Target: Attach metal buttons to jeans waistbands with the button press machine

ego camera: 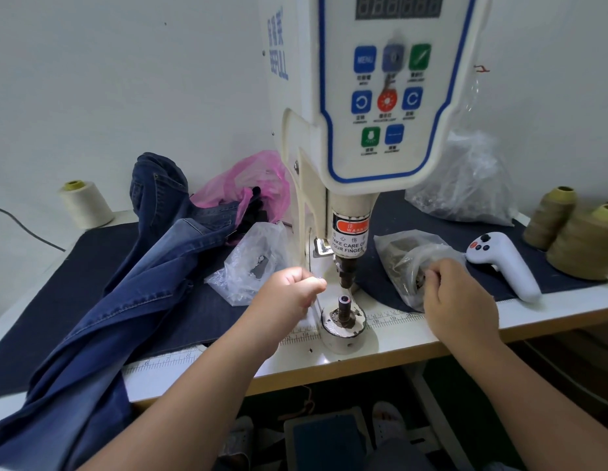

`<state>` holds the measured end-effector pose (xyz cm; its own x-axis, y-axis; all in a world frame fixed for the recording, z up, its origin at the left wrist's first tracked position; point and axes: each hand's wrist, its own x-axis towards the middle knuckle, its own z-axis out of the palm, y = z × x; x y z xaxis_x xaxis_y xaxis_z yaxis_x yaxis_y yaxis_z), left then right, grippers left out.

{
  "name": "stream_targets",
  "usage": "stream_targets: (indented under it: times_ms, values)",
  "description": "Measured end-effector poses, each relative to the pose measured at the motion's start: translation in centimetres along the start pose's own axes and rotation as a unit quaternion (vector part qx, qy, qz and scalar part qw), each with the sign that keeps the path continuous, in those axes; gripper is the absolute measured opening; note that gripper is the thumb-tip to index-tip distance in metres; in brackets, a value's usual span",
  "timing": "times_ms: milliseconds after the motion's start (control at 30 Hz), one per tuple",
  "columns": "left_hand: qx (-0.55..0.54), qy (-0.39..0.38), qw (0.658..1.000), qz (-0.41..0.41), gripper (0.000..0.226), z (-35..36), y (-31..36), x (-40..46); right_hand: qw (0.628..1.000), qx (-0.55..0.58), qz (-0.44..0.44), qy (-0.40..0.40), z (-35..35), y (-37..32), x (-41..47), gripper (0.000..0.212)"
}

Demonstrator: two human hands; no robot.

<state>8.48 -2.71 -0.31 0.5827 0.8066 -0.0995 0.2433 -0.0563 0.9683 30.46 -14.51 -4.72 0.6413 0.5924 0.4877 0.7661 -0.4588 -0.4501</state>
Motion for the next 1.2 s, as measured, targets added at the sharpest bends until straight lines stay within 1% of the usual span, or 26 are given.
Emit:
stream_targets:
  times_ms: [67,167,233,300,367,467,567,633,767,900,1033,1200]
  values:
    - [0.010,0.007,1.000,0.016,0.024,0.1,0.1,-0.4,0.999,0.038,-0.024,0.007,-0.6,-0.4,0.0,0.018]
    - [0.053,0.042,0.996,0.057,0.027,0.5,0.2,-1.0,0.987,0.105,-0.108,0.052,-1.6,-2.1,-0.9,0.018]
    - [0.074,0.056,0.993,0.076,0.027,0.8,0.4,-1.5,0.977,0.139,-0.154,0.043,-2.0,-3.5,-2.0,0.016]
    - [0.059,0.036,0.995,0.075,0.027,1.0,0.7,-2.3,0.964,0.167,-0.204,0.035,-2.1,-4.8,-3.4,0.021]
    - [0.040,-0.005,0.997,0.068,0.025,1.1,1.1,-3.3,0.947,0.194,-0.252,0.040,-2.1,-5.8,-4.7,0.023]
    - [0.042,-0.065,0.995,0.061,0.023,1.5,1.4,-4.7,0.932,0.208,-0.292,0.051,-1.8,-6.9,-6.1,0.026]
    - [0.001,-0.103,0.994,0.039,0.030,1.7,1.7,-5.4,0.929,0.212,-0.296,0.062,-1.6,-7.5,-6.7,0.031]
    - [-0.007,-0.099,0.994,0.042,0.024,1.4,1.8,-5.4,0.927,0.225,-0.294,0.058,-1.5,-7.7,-6.7,0.031]
    - [-0.012,-0.091,0.995,0.036,0.026,0.9,1.7,-5.1,0.925,0.237,-0.295,0.034,-1.4,-7.7,-6.6,0.030]
    - [-0.051,-0.101,0.994,0.011,0.021,0.7,1.7,-4.8,0.923,0.285,-0.259,-0.009,-1.3,-7.7,-6.6,0.025]
    - [-0.083,-0.077,0.993,-0.029,0.015,1.1,1.8,-4.5,0.922,0.301,-0.243,-0.026,-1.2,-7.6,-6.4,0.019]
    - [-0.090,-0.029,0.994,-0.060,0.025,1.9,2.3,-3.8,0.933,0.298,-0.204,0.007,-0.8,-6.4,-6.3,0.012]
